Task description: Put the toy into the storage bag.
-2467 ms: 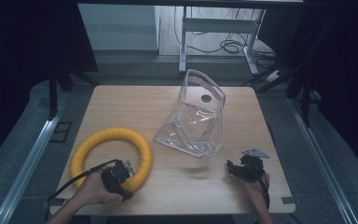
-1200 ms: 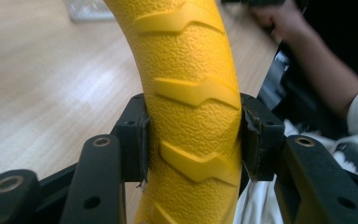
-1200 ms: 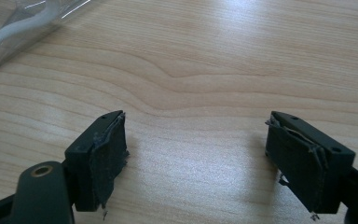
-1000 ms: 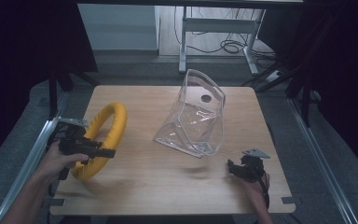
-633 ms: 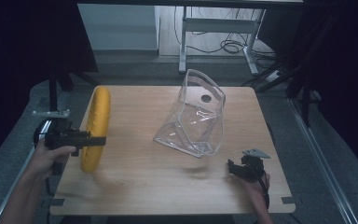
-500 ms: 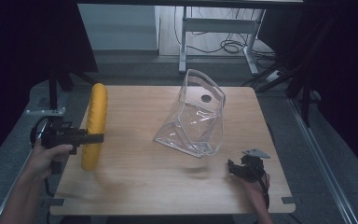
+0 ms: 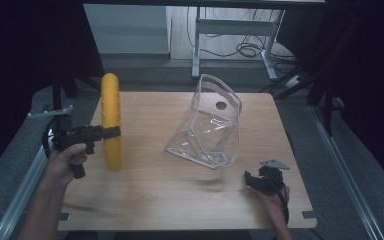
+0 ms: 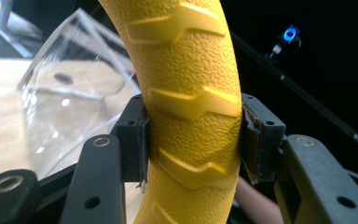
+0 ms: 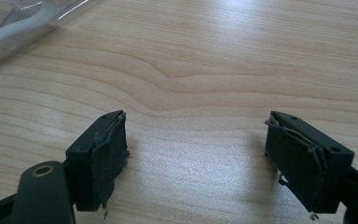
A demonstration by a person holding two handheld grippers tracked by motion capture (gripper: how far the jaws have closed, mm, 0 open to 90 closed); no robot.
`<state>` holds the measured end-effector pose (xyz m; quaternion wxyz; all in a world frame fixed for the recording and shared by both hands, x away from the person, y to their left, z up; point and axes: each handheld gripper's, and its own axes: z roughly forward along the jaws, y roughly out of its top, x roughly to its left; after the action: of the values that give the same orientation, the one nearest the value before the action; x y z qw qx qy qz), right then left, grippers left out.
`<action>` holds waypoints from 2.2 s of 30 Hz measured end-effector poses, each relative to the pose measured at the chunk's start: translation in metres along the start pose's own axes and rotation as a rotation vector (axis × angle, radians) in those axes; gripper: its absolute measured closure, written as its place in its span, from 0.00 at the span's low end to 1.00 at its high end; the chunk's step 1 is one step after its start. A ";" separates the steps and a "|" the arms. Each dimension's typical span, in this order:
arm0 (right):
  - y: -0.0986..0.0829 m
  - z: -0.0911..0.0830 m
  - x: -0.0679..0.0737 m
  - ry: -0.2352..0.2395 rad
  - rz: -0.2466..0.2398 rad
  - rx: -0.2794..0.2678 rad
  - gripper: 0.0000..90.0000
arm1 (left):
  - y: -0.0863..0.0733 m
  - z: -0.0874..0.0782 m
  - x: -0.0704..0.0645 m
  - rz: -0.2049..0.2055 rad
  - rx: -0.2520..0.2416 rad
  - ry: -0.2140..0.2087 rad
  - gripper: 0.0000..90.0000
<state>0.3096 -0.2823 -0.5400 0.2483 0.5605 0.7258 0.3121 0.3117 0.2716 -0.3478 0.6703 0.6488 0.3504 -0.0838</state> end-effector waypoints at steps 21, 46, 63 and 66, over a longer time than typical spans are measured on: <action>0.000 0.000 0.000 0.001 0.007 -0.002 0.23 | 0.019 0.064 -0.030 0.095 -0.274 0.095 0.56; 0.000 0.000 0.000 0.000 0.003 -0.001 0.23 | 0.021 0.134 -0.067 0.258 -0.380 0.187 0.56; 0.000 0.000 0.000 0.001 0.004 0.000 0.23 | 0.039 0.161 -0.087 0.323 -0.395 0.206 0.56; 0.000 0.000 0.000 0.000 0.004 0.000 0.23 | 0.042 0.166 -0.089 0.326 -0.394 0.205 0.56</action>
<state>0.3097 -0.2819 -0.5399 0.2477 0.5620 0.7247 0.3125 0.3293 0.0934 -0.2770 0.7493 0.5587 0.3169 0.1611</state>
